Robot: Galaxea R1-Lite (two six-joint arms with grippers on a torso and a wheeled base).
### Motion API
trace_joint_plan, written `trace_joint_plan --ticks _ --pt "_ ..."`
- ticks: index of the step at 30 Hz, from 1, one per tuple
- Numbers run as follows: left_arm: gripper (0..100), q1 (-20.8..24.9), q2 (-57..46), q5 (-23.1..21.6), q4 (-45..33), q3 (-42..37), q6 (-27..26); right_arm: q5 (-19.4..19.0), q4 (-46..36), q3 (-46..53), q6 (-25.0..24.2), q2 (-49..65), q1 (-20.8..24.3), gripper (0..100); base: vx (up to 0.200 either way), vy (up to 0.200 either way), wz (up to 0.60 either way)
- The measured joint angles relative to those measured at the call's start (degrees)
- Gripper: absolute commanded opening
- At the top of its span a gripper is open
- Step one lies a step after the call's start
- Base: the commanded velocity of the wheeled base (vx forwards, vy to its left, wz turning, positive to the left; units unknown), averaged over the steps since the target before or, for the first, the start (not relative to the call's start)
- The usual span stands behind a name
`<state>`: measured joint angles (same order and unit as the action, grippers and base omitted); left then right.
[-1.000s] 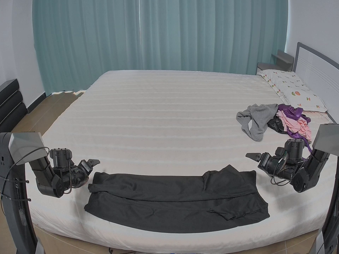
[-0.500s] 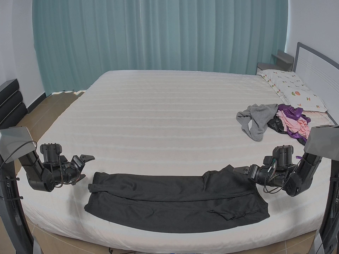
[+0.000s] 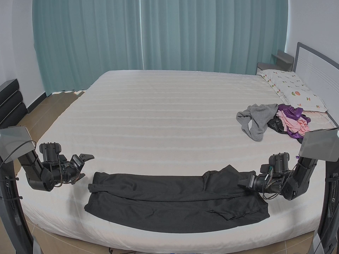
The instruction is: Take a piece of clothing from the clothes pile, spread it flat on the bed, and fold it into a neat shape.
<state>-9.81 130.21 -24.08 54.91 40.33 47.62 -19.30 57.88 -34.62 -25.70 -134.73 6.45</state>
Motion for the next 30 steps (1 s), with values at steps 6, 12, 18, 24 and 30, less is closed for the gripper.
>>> trace_joint_plan --ticks 6,12,18,24,30 --pt "100 0.0 0.0 0.0 0.0 0.0 -0.1 0.1 0.0 1.9 0.4 0.9 -0.8 0 0.000 0.000 0.00" --pt "100 0.0 -0.2 0.0 0.0 -0.5 -0.2 -0.2 0.2 3.8 0.4 2.4 -2.0 0 0.000 0.000 0.00" --pt "100 0.2 -0.9 0.0 0.2 -1.6 -0.4 -0.3 0.9 6.7 0.9 3.8 -2.3 0 0.000 0.000 0.00" --pt "100 0.3 -2.5 0.2 0.0 -3.0 -0.5 -0.2 3.6 9.1 1.4 4.5 -2.2 100 0.000 0.000 0.00" --pt "100 0.7 -4.9 0.5 -0.2 -7.0 -0.8 -0.2 4.9 11.1 1.4 5.1 -2.3 100 0.000 0.000 0.00"
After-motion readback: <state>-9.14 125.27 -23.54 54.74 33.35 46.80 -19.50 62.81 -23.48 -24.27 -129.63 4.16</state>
